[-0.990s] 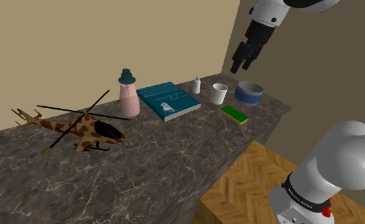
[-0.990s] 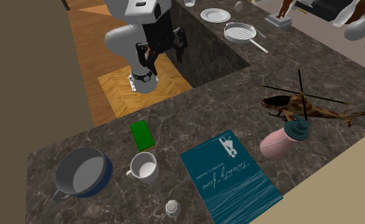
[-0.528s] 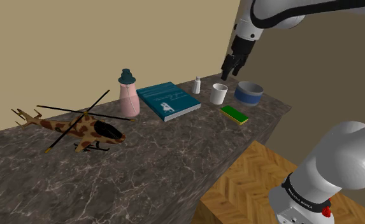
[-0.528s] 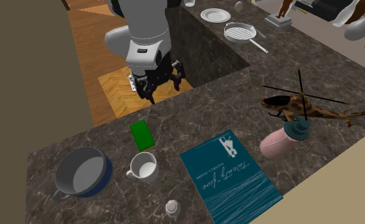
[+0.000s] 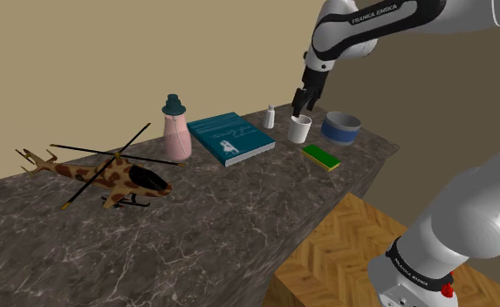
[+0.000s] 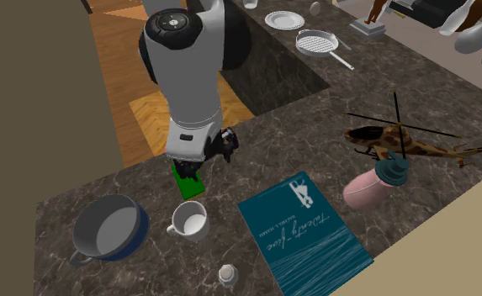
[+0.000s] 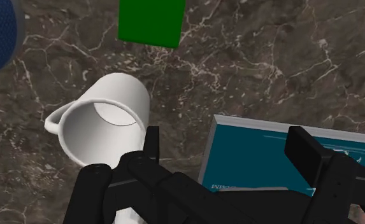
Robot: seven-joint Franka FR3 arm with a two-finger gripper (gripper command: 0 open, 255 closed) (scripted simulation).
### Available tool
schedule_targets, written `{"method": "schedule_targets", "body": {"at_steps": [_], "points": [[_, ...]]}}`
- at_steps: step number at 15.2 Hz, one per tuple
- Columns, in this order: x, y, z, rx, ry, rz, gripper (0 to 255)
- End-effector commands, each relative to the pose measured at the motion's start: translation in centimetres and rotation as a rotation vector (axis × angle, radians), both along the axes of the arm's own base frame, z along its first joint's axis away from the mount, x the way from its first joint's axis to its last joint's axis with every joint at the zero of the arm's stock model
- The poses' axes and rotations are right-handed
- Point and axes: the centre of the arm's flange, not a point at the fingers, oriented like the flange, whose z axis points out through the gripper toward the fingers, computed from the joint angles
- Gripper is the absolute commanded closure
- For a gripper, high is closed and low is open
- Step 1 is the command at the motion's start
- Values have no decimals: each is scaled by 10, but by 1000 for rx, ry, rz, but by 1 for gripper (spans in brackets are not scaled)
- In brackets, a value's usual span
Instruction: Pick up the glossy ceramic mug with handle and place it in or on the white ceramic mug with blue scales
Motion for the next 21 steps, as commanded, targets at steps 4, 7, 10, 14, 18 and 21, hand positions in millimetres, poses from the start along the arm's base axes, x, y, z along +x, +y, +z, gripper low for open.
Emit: {"method": "schedule_targets", "body": {"at_steps": [4,7,10,14,18,21], "points": [[37,-35,-43,-25,34,11,0],[61,-55,-69,-40,54,18,0],[61,-56,-80,-40,54,18,0],[61,-57,-101,-40,54,18,0],[61,-57,-109,-40,54,18,0],[61,-57,-109,-40,54,18,0]]}}
